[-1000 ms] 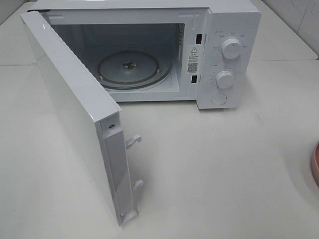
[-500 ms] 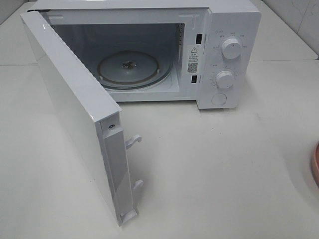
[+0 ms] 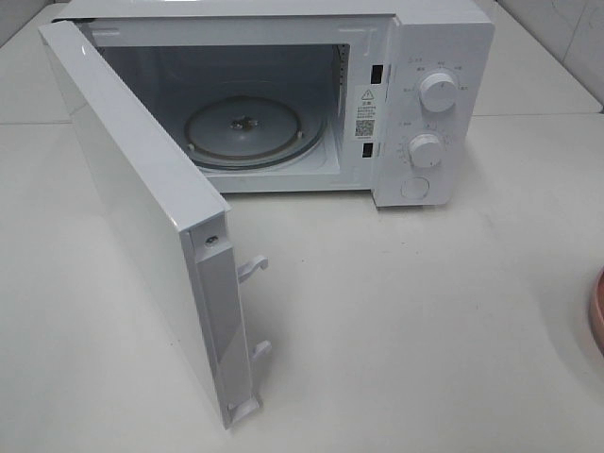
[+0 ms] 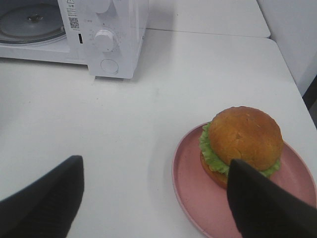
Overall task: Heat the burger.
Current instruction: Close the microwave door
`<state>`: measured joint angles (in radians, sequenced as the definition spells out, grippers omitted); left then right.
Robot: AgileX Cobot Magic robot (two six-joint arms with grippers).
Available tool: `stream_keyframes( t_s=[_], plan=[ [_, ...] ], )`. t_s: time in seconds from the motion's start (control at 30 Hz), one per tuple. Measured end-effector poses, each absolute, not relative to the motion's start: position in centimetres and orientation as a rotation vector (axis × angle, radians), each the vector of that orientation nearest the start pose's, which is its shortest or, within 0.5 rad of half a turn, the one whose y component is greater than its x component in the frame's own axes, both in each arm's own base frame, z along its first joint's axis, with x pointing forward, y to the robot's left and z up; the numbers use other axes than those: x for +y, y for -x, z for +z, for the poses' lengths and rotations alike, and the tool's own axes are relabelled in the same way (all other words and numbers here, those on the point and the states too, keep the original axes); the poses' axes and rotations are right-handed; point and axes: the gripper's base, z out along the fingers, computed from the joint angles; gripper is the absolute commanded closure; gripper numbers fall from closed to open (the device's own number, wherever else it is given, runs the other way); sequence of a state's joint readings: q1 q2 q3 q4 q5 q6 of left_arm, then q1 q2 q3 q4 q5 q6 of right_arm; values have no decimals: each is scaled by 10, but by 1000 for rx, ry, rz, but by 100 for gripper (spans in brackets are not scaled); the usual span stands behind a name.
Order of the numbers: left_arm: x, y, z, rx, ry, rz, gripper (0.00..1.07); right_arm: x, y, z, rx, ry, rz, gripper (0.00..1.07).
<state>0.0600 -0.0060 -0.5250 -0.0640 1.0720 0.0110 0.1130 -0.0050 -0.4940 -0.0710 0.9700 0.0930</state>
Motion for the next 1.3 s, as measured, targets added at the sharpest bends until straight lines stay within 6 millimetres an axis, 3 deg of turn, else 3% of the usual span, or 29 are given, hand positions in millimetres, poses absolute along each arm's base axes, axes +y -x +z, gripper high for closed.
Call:
stream_keyframes(
  t_s=[0.3, 0.67, 0.83, 0.9, 0.93, 1.0, 1.03, 1.1, 1.13, 1.2, 1.3],
  plan=[
    [-6, 5, 298, 1964, 46, -38, 6, -5, 1, 283, 1953, 20, 52, 32],
    [-3, -32, 312, 1945, 61, -38, 12, -5, 1, 283, 1953, 20, 52, 32],
    [-1, -57, 316, 1949, 69, -33, 27, -5, 1, 283, 1953, 20, 52, 32],
    [0, -71, 316, 1961, 73, -31, 43, -5, 1, 283, 1953, 20, 52, 32],
    [0, -71, 316, 1961, 73, -31, 43, -5, 1, 283, 1953, 20, 52, 32],
    [1, -85, 315, 1982, 78, -30, 61, -5, 1, 283, 1953, 20, 52, 32],
    [1, -85, 315, 1982, 78, -30, 61, -5, 1, 283, 1953, 20, 52, 32],
    [3, -103, 312, 2007, 85, -30, 76, -5, 1, 283, 1953, 20, 52, 32],
    [3, -103, 312, 2007, 85, -30, 76, -5, 1, 283, 1953, 20, 52, 32],
    [4, -117, 310, 2009, 92, -33, 97, -5, 1, 283, 1953, 20, 52, 32],
    [4, -120, 310, 2000, 96, -37, 103, -5, 1, 283, 1953, 20, 52, 32]
  ],
)
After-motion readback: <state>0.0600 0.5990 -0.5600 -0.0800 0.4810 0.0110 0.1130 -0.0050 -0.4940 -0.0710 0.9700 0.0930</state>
